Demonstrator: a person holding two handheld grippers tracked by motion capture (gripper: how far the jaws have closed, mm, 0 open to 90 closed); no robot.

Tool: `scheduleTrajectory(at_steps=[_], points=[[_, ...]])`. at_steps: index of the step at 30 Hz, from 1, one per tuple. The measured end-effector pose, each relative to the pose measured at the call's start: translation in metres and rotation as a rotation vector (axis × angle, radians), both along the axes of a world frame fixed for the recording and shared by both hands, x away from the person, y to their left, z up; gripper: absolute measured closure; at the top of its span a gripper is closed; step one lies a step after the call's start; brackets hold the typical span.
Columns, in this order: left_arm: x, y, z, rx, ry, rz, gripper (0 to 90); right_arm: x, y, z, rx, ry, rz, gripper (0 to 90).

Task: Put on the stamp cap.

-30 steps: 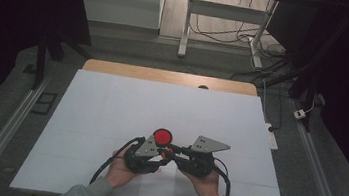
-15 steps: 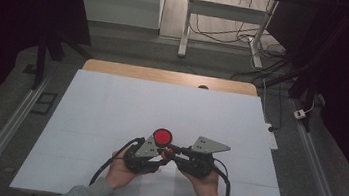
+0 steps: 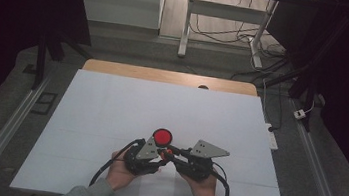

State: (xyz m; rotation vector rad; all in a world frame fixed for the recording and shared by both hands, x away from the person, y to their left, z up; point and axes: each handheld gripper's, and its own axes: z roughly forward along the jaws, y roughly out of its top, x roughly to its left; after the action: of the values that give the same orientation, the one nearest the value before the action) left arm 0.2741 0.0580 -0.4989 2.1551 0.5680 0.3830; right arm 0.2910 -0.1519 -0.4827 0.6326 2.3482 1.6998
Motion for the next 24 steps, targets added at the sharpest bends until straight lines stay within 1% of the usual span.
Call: scheduleTrajectory(at_steps=[3, 4, 5, 7, 8, 9, 11, 13, 14, 19, 21, 24], points=[[0.001, 0.000, -0.001, 0.004, 0.013, -0.004, 65.7, 0.000, 0.000, -0.002, 0.001, 0.001, -0.003, 73.0], [0.000, -0.001, -0.001, 0.006, 0.012, -0.001, 65.7, -0.001, 0.000, -0.002, -0.007, 0.000, -0.002, 73.0], [0.001, 0.000, -0.001, 0.003, 0.020, -0.003, 65.7, -0.001, 0.001, -0.003, -0.008, -0.001, -0.002, 73.0], [0.001, 0.000, -0.002, 0.008, 0.021, 0.001, 65.6, -0.001, 0.001, -0.004, -0.007, 0.008, -0.006, 73.0], [0.001, 0.000, -0.002, 0.011, 0.029, -0.001, 65.6, -0.001, 0.001, -0.004, -0.006, 0.004, -0.012, 73.0], [0.001, 0.000, -0.003, 0.020, 0.027, -0.005, 65.6, -0.002, 0.002, -0.005, -0.011, 0.001, -0.016, 73.0], [0.002, 0.000, -0.004, 0.003, 0.033, -0.001, 65.6, -0.002, 0.002, -0.006, -0.014, 0.007, -0.014, 73.0], [0.002, 0.001, -0.003, -0.006, 0.027, 0.000, 65.6, 0.000, 0.001, -0.006, 0.007, 0.025, -0.014, 72.9], [0.002, 0.001, -0.004, -0.003, 0.027, -0.001, 65.5, 0.001, 0.000, -0.005, 0.011, 0.030, -0.014, 72.9], [0.004, 0.001, -0.008, 0.000, 0.032, -0.010, 65.4, 0.002, 0.001, -0.006, -0.016, 0.031, -0.012, 72.8], [0.004, 0.000, -0.010, 0.011, 0.029, -0.009, 65.4, 0.002, 0.002, -0.007, -0.027, 0.031, -0.013, 72.8], [0.004, 0.000, -0.012, -0.001, 0.028, -0.011, 65.4, 0.003, 0.002, -0.008, -0.038, 0.036, -0.010, 72.7]])
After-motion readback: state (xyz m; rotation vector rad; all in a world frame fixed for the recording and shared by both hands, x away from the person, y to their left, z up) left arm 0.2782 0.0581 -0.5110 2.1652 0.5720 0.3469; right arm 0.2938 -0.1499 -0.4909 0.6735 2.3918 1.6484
